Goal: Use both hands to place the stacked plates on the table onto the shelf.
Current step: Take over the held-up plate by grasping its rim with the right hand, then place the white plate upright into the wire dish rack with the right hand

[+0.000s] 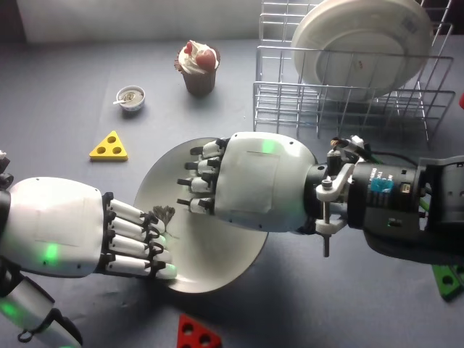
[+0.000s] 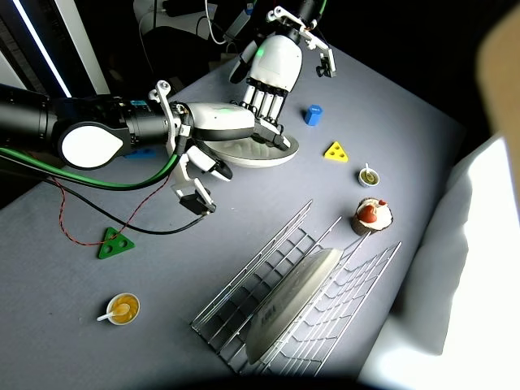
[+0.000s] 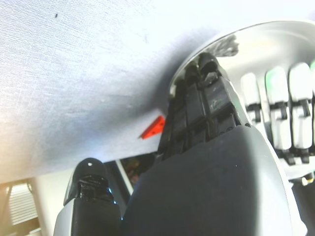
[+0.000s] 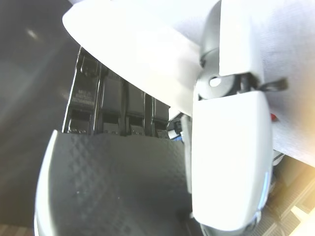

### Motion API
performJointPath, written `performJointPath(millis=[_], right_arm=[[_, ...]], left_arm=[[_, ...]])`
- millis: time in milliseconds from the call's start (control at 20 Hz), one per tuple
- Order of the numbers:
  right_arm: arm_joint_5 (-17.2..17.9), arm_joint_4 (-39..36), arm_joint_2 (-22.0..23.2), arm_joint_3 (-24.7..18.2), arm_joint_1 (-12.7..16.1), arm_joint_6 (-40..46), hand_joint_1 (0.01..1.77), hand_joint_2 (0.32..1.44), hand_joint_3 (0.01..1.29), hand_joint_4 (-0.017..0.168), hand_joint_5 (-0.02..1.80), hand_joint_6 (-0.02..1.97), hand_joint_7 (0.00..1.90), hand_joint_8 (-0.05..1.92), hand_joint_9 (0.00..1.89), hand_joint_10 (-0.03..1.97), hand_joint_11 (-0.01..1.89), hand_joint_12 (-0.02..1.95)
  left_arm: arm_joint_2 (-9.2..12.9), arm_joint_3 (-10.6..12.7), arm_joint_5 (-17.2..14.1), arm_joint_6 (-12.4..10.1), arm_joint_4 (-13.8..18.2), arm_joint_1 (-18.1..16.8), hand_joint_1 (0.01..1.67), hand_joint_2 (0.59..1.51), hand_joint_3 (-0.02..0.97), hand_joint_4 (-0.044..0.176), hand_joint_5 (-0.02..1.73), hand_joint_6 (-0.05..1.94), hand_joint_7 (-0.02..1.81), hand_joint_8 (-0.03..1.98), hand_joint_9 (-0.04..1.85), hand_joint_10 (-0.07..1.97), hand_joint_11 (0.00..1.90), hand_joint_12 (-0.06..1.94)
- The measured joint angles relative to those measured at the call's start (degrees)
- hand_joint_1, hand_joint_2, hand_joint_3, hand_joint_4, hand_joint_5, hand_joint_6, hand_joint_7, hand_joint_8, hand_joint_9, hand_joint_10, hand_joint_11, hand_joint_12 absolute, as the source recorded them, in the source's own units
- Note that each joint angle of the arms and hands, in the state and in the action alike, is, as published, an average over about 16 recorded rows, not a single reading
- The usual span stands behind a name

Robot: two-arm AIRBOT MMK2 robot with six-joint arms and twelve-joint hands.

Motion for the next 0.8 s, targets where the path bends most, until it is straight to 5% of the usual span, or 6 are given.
performJointPath(millis=[400, 800], right_arm=[[0.86, 0.10, 2.08, -3.31, 0.37, -0.03, 1.45, 0.88, 0.01, -0.006, 0.89, 0.38, 1.12, -0.04, 1.06, 0.40, 1.03, 0.58], [-1.73, 3.36, 9.70, -11.43, 3.21, 0.20, 1.42, 0.88, 0.01, -0.002, 0.99, 0.64, 1.30, -0.02, 1.18, 0.59, 1.15, 0.77]], left_arm=[[0.24, 0.57, -0.67, -0.05, -2.75, -0.37, 0.02, 1.109, 0.003, -0.007, 0.10, -0.02, 0.21, 0.00, 0.23, 0.01, 0.22, 0.02], [1.50, 3.07, -2.88, 0.02, -10.82, -2.70, 0.02, 1.103, 0.003, -0.002, 0.13, 0.00, 0.22, 0.00, 0.22, 0.01, 0.22, 0.02]])
